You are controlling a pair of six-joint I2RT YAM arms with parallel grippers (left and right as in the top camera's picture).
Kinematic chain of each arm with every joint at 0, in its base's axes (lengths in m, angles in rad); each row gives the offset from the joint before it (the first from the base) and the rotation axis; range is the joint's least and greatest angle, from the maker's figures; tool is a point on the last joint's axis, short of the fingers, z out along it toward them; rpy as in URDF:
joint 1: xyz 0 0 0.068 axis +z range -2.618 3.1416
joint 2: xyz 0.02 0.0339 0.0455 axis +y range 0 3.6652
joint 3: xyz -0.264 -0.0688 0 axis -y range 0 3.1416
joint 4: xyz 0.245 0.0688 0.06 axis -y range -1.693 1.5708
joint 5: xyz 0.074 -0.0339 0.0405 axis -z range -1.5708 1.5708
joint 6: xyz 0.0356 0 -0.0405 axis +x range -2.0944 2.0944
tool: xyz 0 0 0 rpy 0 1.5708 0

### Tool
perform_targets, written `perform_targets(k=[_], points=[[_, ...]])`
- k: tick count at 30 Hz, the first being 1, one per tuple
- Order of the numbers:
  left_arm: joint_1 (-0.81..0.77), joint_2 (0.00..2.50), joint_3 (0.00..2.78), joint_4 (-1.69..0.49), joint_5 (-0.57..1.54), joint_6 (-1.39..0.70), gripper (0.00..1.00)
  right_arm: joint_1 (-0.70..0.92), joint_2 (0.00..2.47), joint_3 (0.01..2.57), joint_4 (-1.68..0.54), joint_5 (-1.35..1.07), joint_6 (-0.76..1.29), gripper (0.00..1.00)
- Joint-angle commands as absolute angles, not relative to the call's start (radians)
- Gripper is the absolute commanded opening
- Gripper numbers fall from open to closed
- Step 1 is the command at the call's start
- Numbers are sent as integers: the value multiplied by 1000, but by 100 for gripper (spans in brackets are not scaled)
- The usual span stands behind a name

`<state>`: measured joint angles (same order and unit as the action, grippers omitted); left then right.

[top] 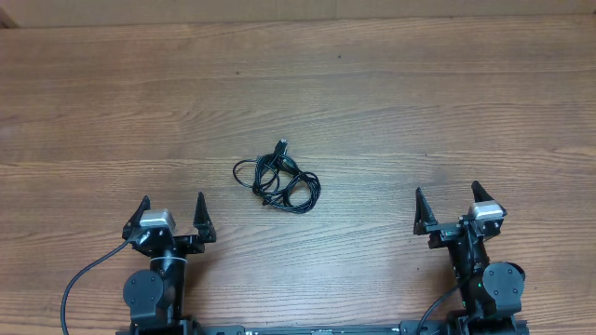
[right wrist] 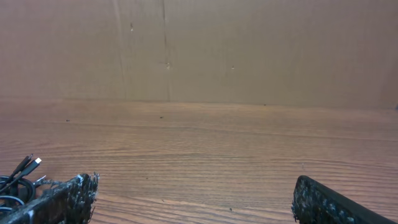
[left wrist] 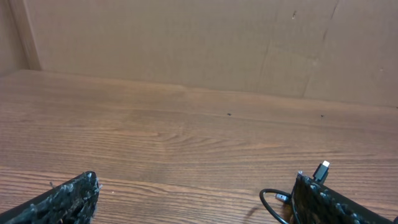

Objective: Untangle cables

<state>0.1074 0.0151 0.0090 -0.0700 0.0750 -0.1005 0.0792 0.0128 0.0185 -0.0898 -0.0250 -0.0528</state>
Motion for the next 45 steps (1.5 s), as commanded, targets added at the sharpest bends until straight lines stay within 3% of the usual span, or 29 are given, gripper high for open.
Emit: perform_targets(k=[1,45], points=[[110,4,5,-73,75,-89,100,76,3,8,-84,-16,-54,100],[110,4,28,-110,105,-89,99,76,3,8,-84,-16,-54,100]])
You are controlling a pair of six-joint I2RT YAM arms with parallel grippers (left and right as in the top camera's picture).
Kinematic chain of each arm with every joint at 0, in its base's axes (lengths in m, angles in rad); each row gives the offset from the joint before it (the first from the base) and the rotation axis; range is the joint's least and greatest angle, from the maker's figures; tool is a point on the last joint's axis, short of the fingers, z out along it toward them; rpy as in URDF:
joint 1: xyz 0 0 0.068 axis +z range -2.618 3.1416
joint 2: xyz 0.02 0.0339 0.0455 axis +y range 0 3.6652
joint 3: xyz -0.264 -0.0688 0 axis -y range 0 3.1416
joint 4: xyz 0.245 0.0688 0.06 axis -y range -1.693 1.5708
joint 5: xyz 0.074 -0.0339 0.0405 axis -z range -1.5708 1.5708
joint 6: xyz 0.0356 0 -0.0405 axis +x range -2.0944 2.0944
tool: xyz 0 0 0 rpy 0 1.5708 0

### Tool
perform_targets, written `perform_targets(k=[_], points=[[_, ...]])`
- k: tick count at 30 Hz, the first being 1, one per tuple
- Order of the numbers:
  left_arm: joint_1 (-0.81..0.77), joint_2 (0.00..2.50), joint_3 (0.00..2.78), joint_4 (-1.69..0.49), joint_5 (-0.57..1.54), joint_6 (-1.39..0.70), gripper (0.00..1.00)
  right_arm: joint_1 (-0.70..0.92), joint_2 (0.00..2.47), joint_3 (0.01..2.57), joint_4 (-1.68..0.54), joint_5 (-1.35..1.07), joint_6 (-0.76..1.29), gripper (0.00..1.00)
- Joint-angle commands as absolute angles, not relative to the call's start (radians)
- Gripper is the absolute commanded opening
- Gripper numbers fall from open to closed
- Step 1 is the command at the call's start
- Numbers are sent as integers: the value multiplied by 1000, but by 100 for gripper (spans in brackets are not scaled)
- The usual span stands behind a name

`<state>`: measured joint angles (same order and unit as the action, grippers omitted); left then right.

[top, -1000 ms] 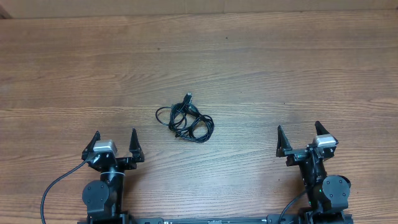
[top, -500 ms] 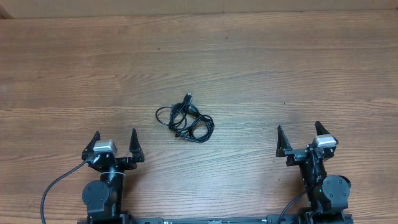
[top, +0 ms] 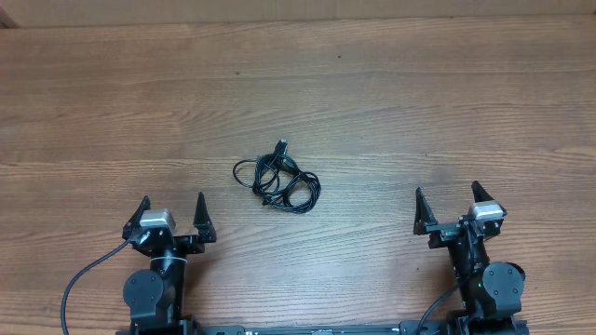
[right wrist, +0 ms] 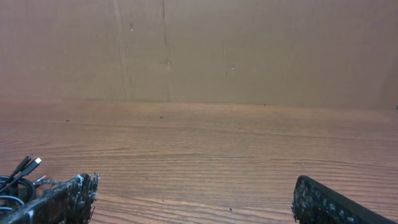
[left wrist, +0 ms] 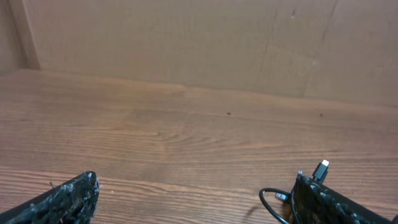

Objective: Untangle cables

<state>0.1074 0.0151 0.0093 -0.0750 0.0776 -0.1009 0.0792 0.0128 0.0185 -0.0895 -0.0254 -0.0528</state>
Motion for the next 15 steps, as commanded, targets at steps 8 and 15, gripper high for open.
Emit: perform_targets(k=[8,15], points=[[110,4,146,-315,105,-51,99,76,3,8,-84,-16,-54,100],[110,5,193,-411,108,-47,99,76,3,8,-84,-16,-54,100]])
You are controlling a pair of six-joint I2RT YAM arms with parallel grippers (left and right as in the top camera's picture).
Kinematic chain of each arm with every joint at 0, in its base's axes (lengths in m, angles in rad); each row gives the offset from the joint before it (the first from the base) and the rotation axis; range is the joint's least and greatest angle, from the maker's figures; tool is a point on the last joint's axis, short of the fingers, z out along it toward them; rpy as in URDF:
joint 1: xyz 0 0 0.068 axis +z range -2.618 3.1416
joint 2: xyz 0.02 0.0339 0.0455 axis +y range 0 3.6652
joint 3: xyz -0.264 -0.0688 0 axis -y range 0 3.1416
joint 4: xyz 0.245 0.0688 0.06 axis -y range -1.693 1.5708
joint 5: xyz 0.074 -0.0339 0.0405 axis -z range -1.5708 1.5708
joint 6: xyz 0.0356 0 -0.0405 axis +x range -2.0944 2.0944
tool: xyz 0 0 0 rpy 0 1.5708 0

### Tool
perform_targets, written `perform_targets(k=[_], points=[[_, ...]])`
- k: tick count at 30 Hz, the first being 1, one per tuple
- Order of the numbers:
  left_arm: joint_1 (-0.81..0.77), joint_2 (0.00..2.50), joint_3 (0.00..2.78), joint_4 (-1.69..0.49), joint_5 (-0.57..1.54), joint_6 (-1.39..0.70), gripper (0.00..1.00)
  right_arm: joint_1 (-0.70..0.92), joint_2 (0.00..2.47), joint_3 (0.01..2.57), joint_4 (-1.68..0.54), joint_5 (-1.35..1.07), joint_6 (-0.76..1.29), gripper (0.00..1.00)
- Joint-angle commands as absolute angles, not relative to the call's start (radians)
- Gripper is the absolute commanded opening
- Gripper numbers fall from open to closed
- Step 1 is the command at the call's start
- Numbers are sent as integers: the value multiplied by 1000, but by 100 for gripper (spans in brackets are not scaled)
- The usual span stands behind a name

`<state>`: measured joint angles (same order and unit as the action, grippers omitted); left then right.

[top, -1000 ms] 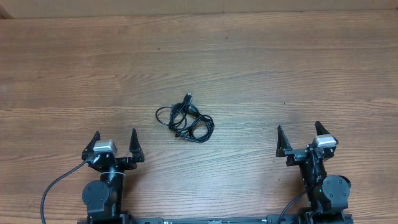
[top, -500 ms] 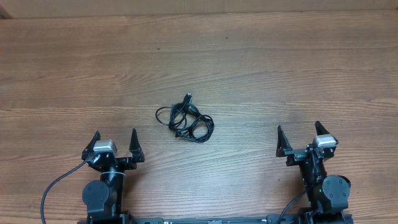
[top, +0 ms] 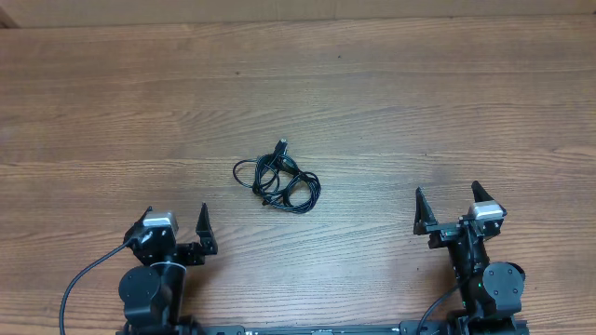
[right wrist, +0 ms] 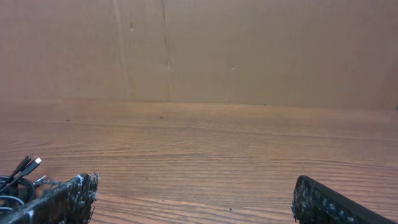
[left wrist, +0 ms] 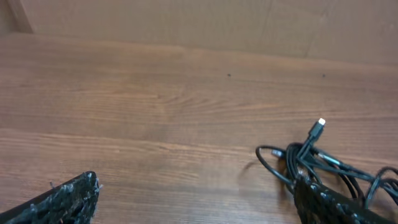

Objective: Untangle cables
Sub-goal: 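Raise the left gripper and move it toward the black cable bundle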

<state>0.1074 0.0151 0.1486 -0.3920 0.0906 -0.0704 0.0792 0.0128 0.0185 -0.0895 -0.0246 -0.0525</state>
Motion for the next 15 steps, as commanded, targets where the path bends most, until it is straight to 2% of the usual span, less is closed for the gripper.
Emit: perform_targets(k=[1,15], points=[[110,5,200,-422,110,-47,100,76,3,8,-84,-16,-54,100],[110,7,248,-499,127,-16,100,76,3,8,-84,-16,-54,100]])
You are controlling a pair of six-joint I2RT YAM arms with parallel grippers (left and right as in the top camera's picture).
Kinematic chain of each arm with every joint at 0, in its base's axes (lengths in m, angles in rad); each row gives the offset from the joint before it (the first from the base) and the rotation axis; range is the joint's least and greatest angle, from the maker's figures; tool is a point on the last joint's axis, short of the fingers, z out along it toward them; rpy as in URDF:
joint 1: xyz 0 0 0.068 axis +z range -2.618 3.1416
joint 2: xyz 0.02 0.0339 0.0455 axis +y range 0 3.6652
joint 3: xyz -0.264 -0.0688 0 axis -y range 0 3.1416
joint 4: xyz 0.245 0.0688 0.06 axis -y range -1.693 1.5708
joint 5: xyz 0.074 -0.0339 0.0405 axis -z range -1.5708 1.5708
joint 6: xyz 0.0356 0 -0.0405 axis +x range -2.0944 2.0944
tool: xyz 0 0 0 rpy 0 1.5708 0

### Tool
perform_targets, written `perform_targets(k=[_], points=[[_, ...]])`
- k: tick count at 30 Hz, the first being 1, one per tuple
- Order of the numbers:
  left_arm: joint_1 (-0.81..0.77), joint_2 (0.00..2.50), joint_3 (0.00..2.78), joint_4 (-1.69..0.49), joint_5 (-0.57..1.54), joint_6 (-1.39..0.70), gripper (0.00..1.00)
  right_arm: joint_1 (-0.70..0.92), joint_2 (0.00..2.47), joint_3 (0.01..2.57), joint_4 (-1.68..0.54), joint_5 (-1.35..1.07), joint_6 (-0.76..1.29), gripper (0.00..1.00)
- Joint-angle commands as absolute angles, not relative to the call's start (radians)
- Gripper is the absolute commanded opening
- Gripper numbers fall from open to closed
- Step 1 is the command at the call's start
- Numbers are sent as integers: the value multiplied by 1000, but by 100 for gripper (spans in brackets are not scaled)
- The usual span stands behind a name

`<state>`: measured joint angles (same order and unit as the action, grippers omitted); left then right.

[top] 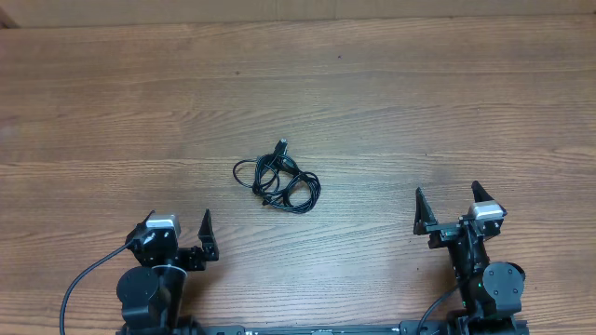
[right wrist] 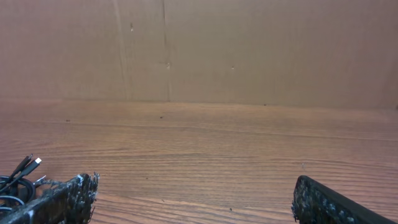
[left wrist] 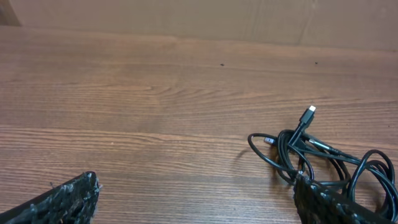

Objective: Untangle cables
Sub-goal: 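Raise the left gripper and move it toward the black cable bundle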

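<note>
A knot of thin black cables (top: pixel 277 180) lies near the middle of the wooden table, with a plug end sticking up toward the back. In the left wrist view the same tangle (left wrist: pixel 317 155) shows at the right, partly behind the right finger. My left gripper (top: pixel 176 226) stands open at the near left, tilted down toward the table, with nothing between its fingers. At the near right my right gripper (top: pixel 448 202) is open and empty. The right wrist view catches only a bit of cable (right wrist: pixel 18 174) at the far left edge.
The wooden table (top: pixel 419 102) runs back to a brown cardboard wall (right wrist: pixel 249 50) behind it. Nothing else lies on the surface.
My left wrist has tipped a little further down, so more of the cable tangle shows in its view. The cables and the right arm have not moved.
Both grippers first stood open and level at the near edge, with the tangle lying untouched between them. Then the left wrist was pitched downward, bringing the cables into its view, and now it is pitched lower still. The right arm stayed put throughout.
</note>
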<state>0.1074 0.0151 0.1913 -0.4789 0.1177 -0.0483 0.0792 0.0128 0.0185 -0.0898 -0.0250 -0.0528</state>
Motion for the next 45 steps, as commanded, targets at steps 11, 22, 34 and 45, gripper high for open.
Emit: perform_targets(k=[11,22,34,45], points=[[110,187,379,-574,124,23,100,76,3,8,-84,-16,-54,100],[110,492,562,-625,124,23,100,76,3,8,-84,-16,-54,100],[110,664,701,-694,125,23,99,76,3,8,-84,-16,-54,100],[110,702,738,-729,124,23,100,76,3,8,-84,-16,-54,100]])
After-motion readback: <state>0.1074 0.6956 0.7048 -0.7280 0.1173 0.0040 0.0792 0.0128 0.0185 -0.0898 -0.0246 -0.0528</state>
